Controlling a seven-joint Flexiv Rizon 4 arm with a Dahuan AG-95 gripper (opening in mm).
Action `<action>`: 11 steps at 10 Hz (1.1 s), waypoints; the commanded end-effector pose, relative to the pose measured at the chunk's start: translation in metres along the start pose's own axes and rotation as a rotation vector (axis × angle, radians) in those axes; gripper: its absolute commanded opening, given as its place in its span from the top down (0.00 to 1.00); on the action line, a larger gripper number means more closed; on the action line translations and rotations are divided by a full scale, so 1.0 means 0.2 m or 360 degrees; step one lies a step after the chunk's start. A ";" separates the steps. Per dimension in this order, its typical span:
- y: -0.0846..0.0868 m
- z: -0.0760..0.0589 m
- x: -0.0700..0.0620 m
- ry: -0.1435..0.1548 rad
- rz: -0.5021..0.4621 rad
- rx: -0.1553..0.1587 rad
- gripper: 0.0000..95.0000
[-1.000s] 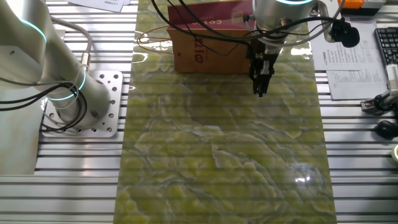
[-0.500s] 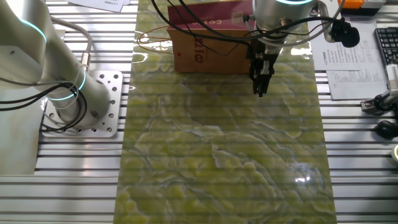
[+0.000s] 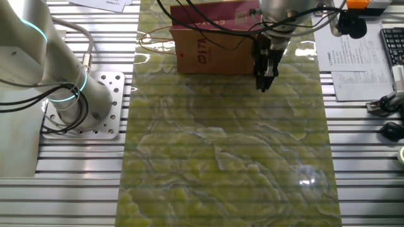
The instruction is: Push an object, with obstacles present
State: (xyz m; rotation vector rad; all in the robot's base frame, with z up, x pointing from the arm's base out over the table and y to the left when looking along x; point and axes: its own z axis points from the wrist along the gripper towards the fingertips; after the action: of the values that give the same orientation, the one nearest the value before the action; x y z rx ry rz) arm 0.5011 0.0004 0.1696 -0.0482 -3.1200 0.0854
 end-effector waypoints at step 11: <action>0.00 -0.02 0.01 -0.0005 -0.0015 -0.0001 1.00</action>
State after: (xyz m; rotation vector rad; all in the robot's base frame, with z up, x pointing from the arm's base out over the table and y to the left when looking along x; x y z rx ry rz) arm 0.4986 0.0009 0.1739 -0.0334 -3.1237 0.0852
